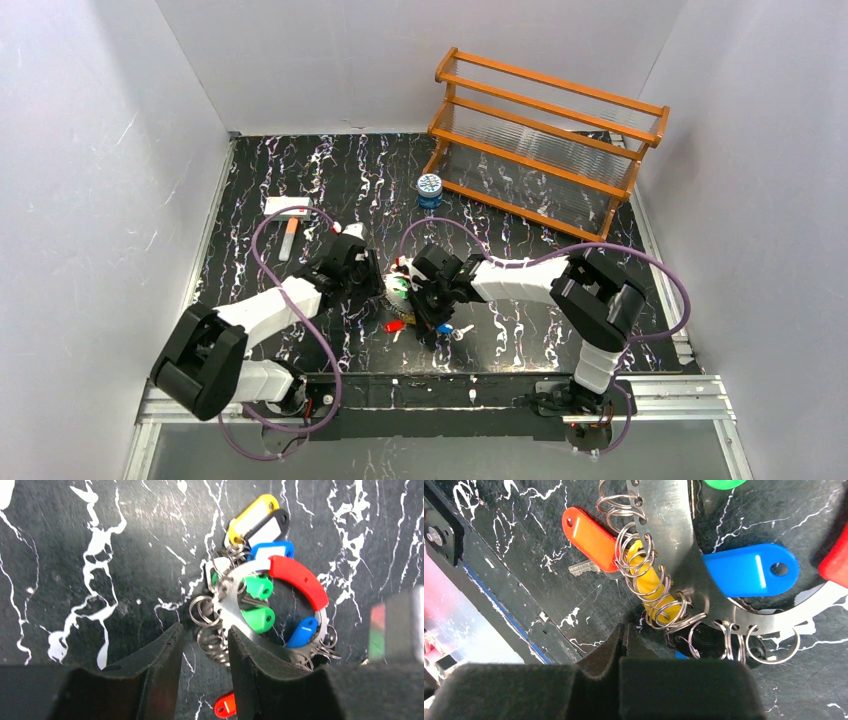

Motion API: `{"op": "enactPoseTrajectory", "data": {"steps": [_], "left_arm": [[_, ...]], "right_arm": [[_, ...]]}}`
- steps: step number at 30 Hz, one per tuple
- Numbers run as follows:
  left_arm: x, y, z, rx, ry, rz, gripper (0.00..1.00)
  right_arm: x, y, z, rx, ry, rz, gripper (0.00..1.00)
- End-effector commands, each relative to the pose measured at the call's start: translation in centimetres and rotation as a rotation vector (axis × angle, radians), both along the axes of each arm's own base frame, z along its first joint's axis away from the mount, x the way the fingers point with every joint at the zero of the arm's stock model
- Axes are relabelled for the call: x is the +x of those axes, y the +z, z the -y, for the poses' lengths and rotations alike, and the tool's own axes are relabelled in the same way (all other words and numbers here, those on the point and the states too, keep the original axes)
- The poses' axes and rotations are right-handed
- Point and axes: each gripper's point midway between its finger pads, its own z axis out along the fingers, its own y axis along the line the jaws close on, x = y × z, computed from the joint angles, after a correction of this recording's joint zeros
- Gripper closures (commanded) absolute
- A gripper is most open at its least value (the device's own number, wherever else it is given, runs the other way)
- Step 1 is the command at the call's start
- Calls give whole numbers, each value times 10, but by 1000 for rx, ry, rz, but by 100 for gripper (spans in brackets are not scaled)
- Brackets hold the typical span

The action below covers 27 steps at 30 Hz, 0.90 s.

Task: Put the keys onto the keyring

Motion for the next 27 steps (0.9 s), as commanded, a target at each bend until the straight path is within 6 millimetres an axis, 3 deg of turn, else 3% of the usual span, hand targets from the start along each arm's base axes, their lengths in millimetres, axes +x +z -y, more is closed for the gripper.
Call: {"op": "enactPoseTrajectory", "data": {"steps": [1, 7, 17, 21, 27], "left_arm": [[16, 1, 3, -7, -18, 5, 64], [10, -19, -9, 35, 3, -40, 74], [-11, -30, -11, -44, 51, -60, 77], [-15, -21, -6, -97, 50, -52, 71], [-3, 13, -9, -117, 72, 62, 53]], "right_arm": [[8, 1, 0, 5, -46, 32, 99], [33, -9, 16, -65, -110, 105, 99], [109, -9, 31, -94, -204, 204, 99], [125, 0, 26, -99, -196, 242, 99], [122, 29, 26, -38, -175, 280, 99]]}}
